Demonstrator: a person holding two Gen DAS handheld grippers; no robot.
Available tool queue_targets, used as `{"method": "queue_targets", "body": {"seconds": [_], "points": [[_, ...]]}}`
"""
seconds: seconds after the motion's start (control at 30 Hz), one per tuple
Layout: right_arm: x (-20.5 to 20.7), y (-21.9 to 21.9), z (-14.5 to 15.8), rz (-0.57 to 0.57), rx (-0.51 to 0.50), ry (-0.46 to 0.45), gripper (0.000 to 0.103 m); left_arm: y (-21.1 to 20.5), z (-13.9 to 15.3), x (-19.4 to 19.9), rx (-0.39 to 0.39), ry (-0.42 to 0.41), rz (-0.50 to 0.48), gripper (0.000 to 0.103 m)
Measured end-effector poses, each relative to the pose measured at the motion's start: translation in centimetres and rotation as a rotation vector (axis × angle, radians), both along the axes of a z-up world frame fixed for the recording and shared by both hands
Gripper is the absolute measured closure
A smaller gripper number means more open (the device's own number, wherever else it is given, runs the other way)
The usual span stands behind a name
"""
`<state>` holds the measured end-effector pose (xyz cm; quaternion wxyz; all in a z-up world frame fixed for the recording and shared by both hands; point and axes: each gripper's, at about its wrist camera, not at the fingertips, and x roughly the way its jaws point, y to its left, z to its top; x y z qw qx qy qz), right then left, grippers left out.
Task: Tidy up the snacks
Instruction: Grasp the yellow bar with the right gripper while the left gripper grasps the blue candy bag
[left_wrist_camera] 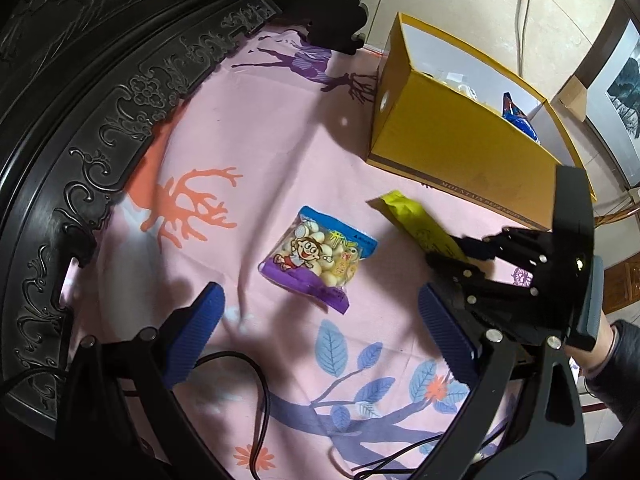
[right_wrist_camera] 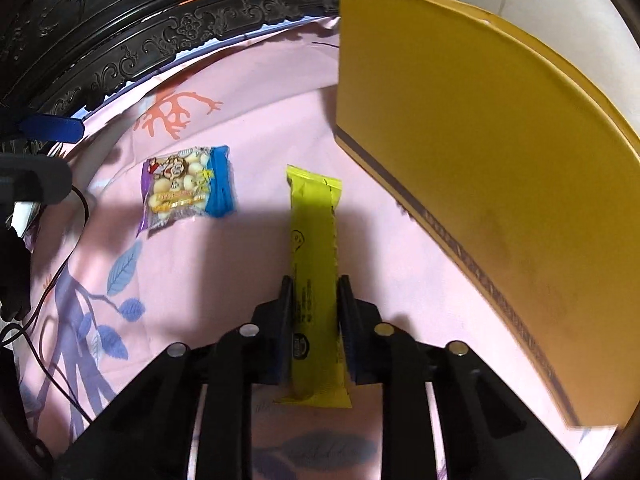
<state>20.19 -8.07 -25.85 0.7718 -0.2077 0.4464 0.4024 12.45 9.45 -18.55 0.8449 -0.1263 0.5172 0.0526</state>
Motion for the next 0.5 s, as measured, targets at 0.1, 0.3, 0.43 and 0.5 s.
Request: {"method": "queue_targets", "body": {"seconds": [0.1,0.3,0.43,0.5], "points": [[-1.3,-1.7,0.0,-0.045,0.004,0.014,0.081,-0.3,0.0,-0.1,0.004,-0.001,-0.009,0.004],[-6.0,-6.3,-0.1,-0.148,-0.012,0.032,0.081,-1.0,-0.4,0.5,0.047,-0.012,-0.038,0.004],[-8.4,-9.0,-0.2,-0.25,0.023,0.068,0.081,-1.3,-2.1,2.7,0.119,-0.002,-0.052,0.004],[-9.0,-9.8,-0.3,-0.312,0.056,0.091,0.081,-1.4,-3.3,4.0,0.121,0.015,-0.067,0.004]]}}
